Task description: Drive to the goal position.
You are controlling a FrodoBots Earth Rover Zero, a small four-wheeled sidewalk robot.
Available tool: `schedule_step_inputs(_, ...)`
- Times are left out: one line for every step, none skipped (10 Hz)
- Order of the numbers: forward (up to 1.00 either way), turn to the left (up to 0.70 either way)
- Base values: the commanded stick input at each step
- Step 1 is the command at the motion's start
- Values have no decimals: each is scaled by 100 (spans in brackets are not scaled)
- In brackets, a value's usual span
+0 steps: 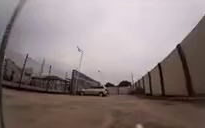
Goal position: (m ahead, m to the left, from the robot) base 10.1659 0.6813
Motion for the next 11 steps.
schedule_step_inputs(98,4)
schedule_step_inputs(98,4)
schedule_step_inputs(98,4)
schedule_step_inputs(98,4)
schedule_step_inputs(98,4)
schedule_step_inputs(98,4)
schedule_step_inputs(98,4)
schedule_step_inputs(98,4)
schedule_step_inputs(98,4)
schedule_step_inputs(98,4)
schedule_step_inputs(98,4)
